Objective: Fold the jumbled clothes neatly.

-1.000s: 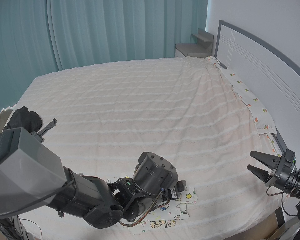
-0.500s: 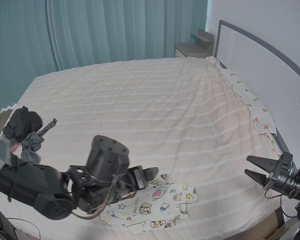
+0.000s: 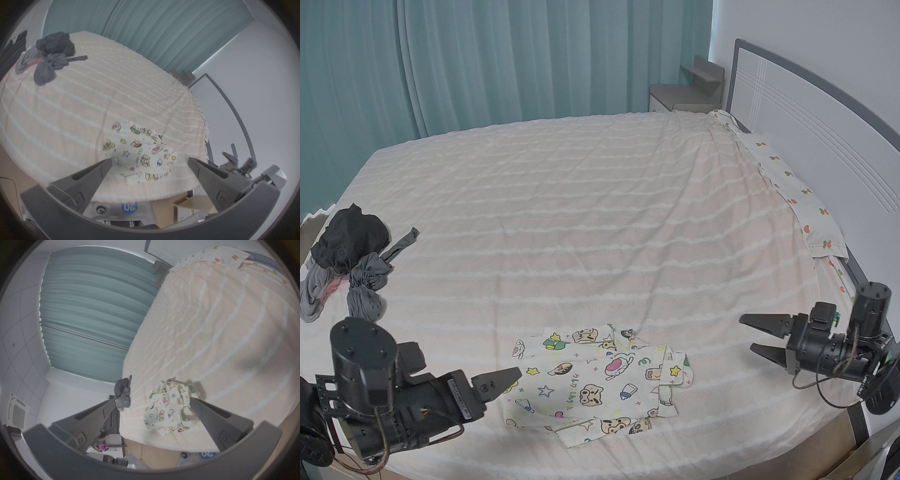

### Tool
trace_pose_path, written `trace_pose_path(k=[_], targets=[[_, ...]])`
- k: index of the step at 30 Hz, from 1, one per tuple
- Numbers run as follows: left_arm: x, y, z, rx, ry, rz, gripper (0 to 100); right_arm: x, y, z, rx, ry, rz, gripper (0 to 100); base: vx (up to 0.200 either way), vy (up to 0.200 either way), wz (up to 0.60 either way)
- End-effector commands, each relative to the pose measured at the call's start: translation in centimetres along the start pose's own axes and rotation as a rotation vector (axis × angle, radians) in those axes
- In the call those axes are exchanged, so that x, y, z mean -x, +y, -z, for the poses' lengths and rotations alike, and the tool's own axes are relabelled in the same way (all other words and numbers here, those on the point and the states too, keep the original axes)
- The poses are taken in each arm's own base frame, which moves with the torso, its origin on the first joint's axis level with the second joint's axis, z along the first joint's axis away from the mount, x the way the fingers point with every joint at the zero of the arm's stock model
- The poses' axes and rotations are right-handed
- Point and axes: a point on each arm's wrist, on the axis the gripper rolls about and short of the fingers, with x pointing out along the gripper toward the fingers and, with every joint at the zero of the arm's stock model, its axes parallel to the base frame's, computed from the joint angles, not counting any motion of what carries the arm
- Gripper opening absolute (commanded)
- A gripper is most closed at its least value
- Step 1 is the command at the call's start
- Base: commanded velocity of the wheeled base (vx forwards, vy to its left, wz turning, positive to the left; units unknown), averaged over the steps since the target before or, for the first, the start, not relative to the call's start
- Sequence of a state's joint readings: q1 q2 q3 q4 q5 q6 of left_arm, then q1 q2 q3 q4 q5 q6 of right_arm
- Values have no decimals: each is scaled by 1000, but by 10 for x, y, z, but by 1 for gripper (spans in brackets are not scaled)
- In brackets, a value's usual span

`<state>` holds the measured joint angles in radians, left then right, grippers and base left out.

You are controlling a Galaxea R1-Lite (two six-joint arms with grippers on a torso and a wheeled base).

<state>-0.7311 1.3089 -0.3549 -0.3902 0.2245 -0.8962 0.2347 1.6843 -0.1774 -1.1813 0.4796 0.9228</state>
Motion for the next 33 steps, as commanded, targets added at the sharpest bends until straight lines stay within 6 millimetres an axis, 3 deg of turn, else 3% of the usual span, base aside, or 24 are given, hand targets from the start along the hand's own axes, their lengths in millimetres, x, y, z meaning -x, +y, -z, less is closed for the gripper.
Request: trace_pose_path(k=[1, 8, 16, 22, 33], targets=[[32, 25, 10, 58, -4, 61, 100, -70, -24, -4, 11, 34, 107, 100, 0, 0, 0], [31, 28, 10, 62, 15, 64, 100, -118, -4, -15, 58, 37, 95, 100, 0, 0, 0], [26, 32, 16, 55, 76, 54, 100, -165, 2, -1, 145, 125, 143, 100, 0, 0, 0], [25, 32, 16, 58, 76, 46, 100, -183, -19, 15, 199, 192, 184, 100, 0, 0, 0], [23, 32, 16, 55, 82, 37, 100, -194, -24, 16, 202, 199, 188, 100, 0, 0, 0]])
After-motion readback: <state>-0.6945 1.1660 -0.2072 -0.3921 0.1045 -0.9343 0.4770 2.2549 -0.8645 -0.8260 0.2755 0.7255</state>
